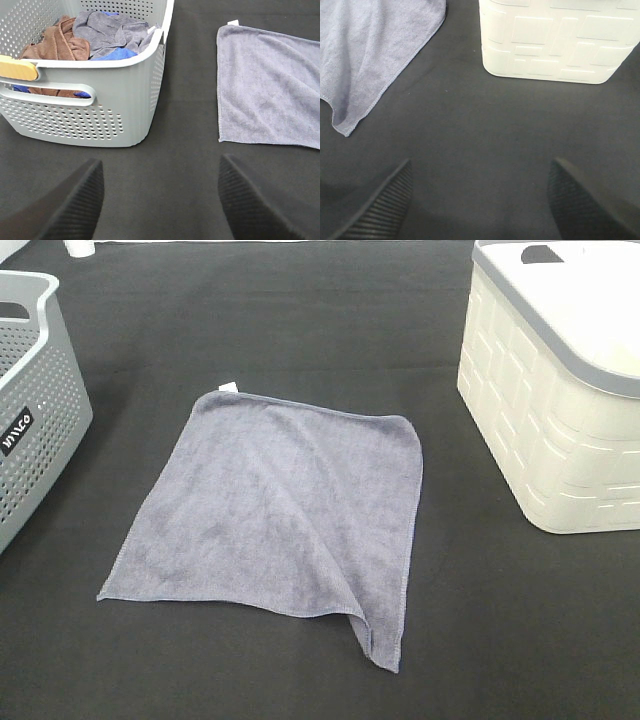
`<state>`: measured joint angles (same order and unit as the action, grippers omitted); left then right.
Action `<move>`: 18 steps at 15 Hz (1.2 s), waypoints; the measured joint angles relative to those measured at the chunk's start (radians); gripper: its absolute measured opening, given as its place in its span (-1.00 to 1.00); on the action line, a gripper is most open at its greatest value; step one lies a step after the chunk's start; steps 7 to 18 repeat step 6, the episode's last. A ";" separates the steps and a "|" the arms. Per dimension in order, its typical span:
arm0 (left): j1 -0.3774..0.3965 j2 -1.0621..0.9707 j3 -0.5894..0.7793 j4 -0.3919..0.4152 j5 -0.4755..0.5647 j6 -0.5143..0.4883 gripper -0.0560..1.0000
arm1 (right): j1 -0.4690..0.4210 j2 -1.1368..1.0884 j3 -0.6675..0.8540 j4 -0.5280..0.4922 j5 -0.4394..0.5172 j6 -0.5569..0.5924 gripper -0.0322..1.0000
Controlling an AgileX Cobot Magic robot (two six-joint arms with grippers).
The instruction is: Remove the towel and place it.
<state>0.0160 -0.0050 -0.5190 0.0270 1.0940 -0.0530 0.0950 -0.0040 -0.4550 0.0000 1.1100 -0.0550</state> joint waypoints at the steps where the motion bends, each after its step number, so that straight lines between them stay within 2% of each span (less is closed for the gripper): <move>1: 0.000 0.000 0.000 0.000 0.000 0.000 0.28 | 0.000 0.000 0.000 0.000 0.000 0.000 0.47; 18: 0.000 0.000 0.000 0.000 0.000 0.001 0.28 | 0.000 0.000 0.000 0.000 0.000 0.000 0.47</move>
